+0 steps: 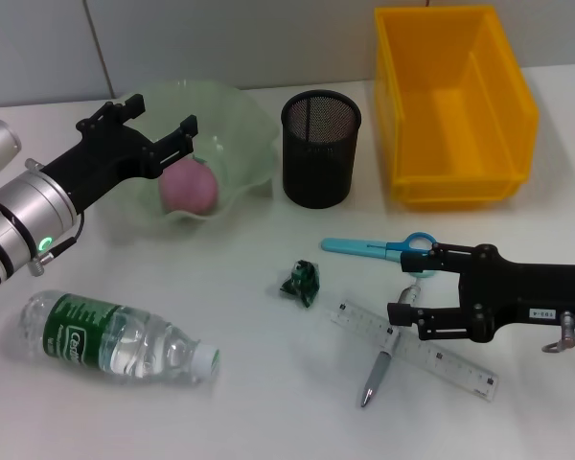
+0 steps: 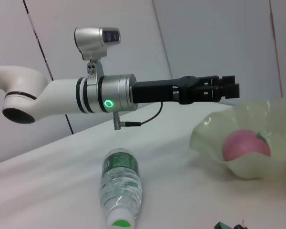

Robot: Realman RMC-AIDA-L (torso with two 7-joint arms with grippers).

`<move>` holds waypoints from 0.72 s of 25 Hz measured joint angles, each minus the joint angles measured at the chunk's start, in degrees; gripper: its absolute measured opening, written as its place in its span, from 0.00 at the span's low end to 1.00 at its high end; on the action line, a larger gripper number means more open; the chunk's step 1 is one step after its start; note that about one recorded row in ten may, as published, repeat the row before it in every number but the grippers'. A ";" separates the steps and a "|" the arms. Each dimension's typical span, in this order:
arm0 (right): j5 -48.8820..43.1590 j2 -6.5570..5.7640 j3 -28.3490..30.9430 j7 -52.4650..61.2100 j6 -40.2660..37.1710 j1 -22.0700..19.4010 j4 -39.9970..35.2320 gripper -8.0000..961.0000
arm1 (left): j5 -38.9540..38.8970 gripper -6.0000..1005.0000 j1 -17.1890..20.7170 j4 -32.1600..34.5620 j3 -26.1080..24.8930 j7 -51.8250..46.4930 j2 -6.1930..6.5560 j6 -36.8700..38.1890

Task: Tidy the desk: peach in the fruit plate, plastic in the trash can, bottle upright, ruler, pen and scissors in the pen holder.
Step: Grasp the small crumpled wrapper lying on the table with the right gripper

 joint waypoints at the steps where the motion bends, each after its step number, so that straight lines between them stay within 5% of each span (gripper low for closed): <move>1: 0.00 0.00 0.05 0.00 0.00 0.00 0.00 0.83 | 0.00 0.80 0.00 0.07 0.00 -0.11 0.00 0.10; 9: 0.00 0.01 0.20 0.15 -0.05 -0.03 0.00 0.83 | 0.39 0.83 2.33 5.74 6.35 -8.39 0.55 2.75; 12: 0.00 -0.04 0.40 0.35 -0.27 -0.07 0.00 0.83 | 1.21 0.83 6.10 11.86 10.41 -13.93 1.03 6.82; 18: -0.01 -0.23 0.46 0.50 -0.41 -0.24 -0.12 0.83 | 10.76 0.83 10.97 20.95 10.78 -24.77 2.09 17.39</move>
